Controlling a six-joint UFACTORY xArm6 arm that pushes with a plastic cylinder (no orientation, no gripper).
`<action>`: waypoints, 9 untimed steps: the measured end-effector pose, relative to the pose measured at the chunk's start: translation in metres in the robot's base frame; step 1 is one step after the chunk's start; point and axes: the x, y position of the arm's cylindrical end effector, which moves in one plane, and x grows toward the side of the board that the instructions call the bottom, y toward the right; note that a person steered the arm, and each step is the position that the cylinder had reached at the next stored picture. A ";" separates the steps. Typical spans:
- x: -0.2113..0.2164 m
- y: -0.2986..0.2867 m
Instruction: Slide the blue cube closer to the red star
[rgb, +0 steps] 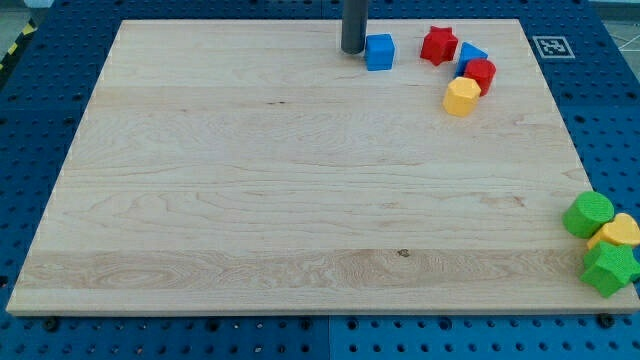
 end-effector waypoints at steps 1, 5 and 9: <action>0.010 -0.011; 0.057 0.008; 0.027 0.021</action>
